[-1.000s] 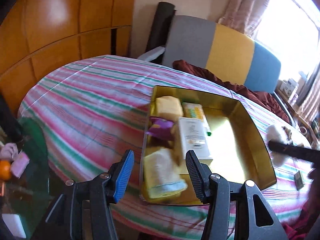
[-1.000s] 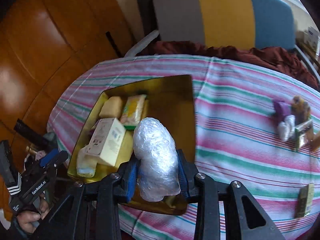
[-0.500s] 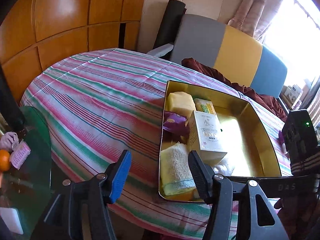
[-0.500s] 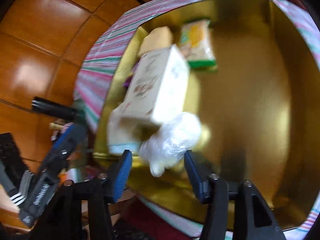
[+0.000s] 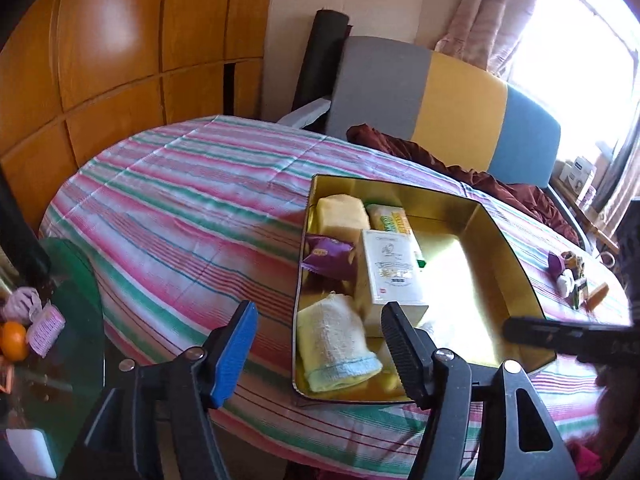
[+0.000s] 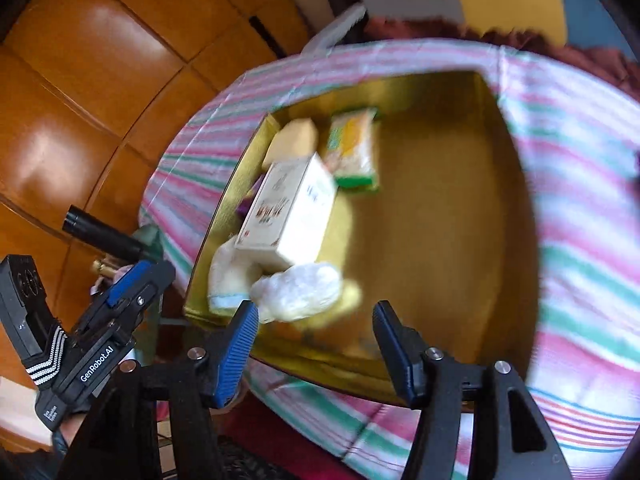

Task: Organize objects
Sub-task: 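Carry the clear plastic bag into the gold tray and open the right tool, then grasp the purple packet on the table with the left tool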

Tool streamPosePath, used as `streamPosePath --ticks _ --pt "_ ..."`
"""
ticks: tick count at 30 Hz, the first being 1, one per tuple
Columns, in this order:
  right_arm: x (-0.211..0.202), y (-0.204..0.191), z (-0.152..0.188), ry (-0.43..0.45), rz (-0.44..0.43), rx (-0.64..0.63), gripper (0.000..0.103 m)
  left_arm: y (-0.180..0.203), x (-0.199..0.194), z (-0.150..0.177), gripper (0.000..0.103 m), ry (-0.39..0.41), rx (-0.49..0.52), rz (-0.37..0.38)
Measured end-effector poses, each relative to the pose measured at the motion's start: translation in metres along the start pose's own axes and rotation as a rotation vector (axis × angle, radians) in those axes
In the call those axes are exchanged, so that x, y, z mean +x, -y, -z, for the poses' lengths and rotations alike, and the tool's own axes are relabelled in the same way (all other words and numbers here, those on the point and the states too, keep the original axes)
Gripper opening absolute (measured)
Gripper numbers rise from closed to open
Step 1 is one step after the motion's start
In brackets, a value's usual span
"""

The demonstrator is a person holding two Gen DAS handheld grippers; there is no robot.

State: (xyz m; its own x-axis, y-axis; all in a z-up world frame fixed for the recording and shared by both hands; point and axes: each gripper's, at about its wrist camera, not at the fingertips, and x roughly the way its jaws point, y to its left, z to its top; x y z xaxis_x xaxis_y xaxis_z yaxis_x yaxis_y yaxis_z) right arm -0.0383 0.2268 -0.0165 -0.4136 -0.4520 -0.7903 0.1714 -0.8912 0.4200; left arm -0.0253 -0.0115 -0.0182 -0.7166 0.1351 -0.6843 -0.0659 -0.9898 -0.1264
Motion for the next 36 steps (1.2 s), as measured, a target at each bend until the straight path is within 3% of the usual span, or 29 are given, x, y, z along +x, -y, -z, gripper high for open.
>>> streamPosePath --ticks 8,18,19,21,25,33,36 --pt "-0.043 0.035 0.001 0.104 0.120 0.032 0.061 0.028 -0.014 -0.003 0.068 0.034 0.097 0.020" --pt "-0.105 0.125 0.011 0.194 0.311 0.189 0.062 0.068 -0.016 -0.004 0.068 0.032 0.189 0.079" --pt "-0.112 0.134 0.013 0.201 0.341 0.210 0.062 0.072 -0.016 -0.004 0.069 0.030 0.198 0.084" --pt "-0.126 0.154 0.017 0.219 0.392 0.250 0.075 0.081 -0.014 -0.003 0.069 0.024 0.215 0.096" --pt "-0.152 0.192 0.025 0.255 0.477 0.329 0.077 0.097 -0.013 0.000 0.069 0.014 0.249 0.120" --pt "-0.185 0.280 0.051 0.347 0.618 0.571 0.080 0.130 -0.008 0.002 0.070 -0.016 0.316 0.184" --pt "-0.191 0.313 0.074 0.368 0.590 0.764 0.080 0.143 -0.006 0.004 0.070 -0.029 0.333 0.204"
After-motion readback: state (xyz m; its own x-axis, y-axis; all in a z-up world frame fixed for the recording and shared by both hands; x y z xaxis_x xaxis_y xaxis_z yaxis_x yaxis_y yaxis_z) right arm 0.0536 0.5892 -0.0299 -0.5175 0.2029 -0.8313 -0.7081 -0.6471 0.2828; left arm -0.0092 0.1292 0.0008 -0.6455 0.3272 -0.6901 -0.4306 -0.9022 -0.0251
